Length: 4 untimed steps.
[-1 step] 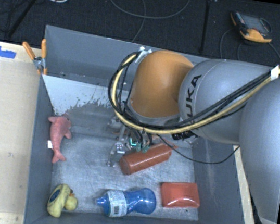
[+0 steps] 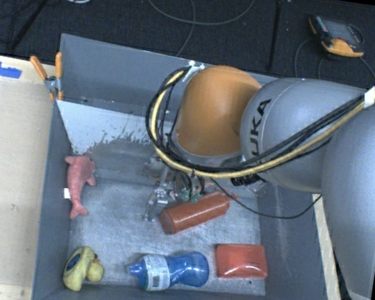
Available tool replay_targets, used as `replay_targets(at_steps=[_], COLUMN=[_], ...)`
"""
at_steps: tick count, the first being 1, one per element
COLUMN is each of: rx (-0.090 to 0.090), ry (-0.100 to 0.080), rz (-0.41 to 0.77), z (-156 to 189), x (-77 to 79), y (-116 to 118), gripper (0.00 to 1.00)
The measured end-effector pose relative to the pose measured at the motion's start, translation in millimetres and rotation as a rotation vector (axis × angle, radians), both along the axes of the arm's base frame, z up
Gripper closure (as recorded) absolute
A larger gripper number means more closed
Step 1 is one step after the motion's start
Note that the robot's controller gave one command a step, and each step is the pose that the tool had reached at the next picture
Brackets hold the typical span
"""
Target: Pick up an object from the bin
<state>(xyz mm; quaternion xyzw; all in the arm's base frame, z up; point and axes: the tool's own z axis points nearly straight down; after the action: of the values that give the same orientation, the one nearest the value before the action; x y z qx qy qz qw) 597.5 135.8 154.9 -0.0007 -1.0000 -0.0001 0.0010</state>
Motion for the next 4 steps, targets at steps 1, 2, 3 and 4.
replay_targets(at_steps=[1, 2, 3, 4], rx=[0.0, -0.003, 0.002, 0.0], ry=[-0.002, 0.002, -0.003, -0.004], rz=[0.093, 0.14, 0.105, 0.262], z=[-51, -44, -44, -76], x=[-13.6, -56.7, -17.8, -26.4], y=[-72, -60, -103, -157], gripper=[0.0, 0.0, 0.0, 0.0])
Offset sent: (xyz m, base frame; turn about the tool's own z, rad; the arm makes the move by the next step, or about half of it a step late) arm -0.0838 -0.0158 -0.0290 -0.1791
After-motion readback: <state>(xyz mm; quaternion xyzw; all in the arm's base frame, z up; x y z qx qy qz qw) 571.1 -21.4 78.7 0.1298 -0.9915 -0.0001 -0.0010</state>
